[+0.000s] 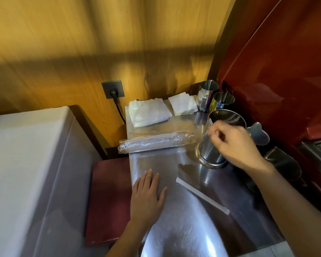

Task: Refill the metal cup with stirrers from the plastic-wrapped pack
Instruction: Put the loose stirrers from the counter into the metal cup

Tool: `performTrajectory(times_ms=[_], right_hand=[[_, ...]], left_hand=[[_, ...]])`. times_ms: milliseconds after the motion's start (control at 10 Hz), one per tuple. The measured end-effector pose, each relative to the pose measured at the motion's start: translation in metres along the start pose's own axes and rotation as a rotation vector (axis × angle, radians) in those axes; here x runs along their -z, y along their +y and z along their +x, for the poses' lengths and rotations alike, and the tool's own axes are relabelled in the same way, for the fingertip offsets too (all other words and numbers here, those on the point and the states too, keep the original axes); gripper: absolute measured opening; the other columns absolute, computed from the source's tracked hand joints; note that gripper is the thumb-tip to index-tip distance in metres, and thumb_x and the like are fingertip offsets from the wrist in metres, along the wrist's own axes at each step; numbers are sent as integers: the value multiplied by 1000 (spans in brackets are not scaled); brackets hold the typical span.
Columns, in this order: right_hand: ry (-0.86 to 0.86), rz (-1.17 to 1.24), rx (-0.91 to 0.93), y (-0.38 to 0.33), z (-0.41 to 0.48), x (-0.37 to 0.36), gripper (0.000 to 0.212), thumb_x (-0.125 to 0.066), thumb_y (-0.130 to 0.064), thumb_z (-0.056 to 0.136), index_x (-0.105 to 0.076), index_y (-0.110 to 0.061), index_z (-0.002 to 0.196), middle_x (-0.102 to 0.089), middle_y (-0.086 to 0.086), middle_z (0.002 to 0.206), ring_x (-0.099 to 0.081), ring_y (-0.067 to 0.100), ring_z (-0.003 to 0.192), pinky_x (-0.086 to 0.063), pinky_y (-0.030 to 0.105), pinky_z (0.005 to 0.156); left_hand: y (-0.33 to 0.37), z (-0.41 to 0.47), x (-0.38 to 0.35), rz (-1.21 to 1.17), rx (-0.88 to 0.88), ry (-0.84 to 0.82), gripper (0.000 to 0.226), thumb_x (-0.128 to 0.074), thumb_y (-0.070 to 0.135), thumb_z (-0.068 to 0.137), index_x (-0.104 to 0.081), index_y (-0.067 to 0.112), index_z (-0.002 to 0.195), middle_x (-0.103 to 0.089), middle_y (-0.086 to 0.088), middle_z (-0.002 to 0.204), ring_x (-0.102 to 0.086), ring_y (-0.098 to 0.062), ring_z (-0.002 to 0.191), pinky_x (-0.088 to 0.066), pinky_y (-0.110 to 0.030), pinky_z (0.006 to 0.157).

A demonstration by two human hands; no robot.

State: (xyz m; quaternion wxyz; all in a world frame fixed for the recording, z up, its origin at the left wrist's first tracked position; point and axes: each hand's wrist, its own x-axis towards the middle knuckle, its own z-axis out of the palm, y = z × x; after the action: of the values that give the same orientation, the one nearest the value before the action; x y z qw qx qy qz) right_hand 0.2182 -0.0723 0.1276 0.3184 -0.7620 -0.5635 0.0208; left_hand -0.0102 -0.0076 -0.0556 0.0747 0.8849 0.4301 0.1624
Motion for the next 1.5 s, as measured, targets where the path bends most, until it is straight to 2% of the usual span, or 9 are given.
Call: performTrajectory(times_ms=[200, 400, 600, 800, 900, 1100, 1200, 1300, 1500], right_hand=[[-369, -185, -58, 8, -31, -67, 21, -52, -37, 87, -57, -19, 94, -69, 7, 90, -62, 29, 87, -37, 31, 67], [-682, -417, -59, 26, -51, -99, 23, -43, -42, 85, -39, -19, 87, -62, 10, 103, -59, 33, 95, -36, 36, 70], [-715, -513, -3, 24, -54, -112, 22, -41, -21, 82, -46, -15, 102, -63, 11, 106, -60, 33, 94, -33, 35, 69], [-726, -503, -65, 22, -44, -109, 29, -45, -26, 80, -51, -15, 106, -61, 12, 113, -58, 33, 103, -39, 35, 74], [-561, -413, -78, 14, -31, -89, 34, -47, -31, 81, -50, -24, 114, -63, 11, 113, -58, 33, 104, -43, 35, 78], [-151, -80, -68, -13, 5, -25, 11, -53, -26, 80, -52, -16, 83, -61, 11, 68, -57, 34, 67, -39, 35, 58], [105, 121, -11, -25, 14, 3, 14, -58, -14, 81, -57, -2, 86, -61, 17, 64, -53, 25, 54, -42, 31, 56], [302, 229, -18, -26, 24, 23, 11, -58, -13, 83, -55, -3, 82, -58, 4, 60, -49, 14, 50, -38, 20, 51], [467, 131, -86, -2, 31, 25, 17, -54, -20, 87, -53, -4, 84, -56, 4, 66, -53, 25, 60, -44, 40, 59]], left_hand=[[-1, 0, -3, -5, 2, 2, 47, -50, 42, 86, -55, 15, 124, -57, -11, 132, -50, -26, 125, -37, -44, 104], [0, -1, 0, 13, 6, 11, 48, -42, 45, 88, -55, 16, 124, -58, -10, 131, -51, -25, 125, -38, -44, 104], [0, 0, -1, 16, 0, 19, 49, -42, 45, 88, -55, 15, 124, -58, -11, 131, -51, -25, 124, -38, -44, 104], [0, -1, 0, 2, 3, 15, 49, -43, 45, 88, -55, 16, 125, -58, -10, 132, -50, -25, 125, -37, -43, 104], [1, 0, 0, -2, 4, 14, 49, -42, 45, 88, -55, 15, 124, -58, -11, 131, -50, -25, 125, -38, -44, 104], [0, 0, 1, 13, 6, 1, 49, -40, 46, 88, -56, 16, 124, -58, -9, 131, -50, -24, 125, -37, -43, 104], [0, 0, 1, 10, 7, 0, 49, -40, 46, 88, -56, 17, 124, -59, -9, 131, -51, -24, 125, -37, -43, 104], [0, 0, 2, -3, 3, -2, 48, -42, 46, 88, -56, 16, 123, -59, -9, 130, -51, -24, 124, -38, -43, 104], [1, 0, 4, 7, -5, 7, 47, -44, 45, 86, -58, 15, 120, -60, -10, 128, -53, -24, 121, -40, -42, 101]])
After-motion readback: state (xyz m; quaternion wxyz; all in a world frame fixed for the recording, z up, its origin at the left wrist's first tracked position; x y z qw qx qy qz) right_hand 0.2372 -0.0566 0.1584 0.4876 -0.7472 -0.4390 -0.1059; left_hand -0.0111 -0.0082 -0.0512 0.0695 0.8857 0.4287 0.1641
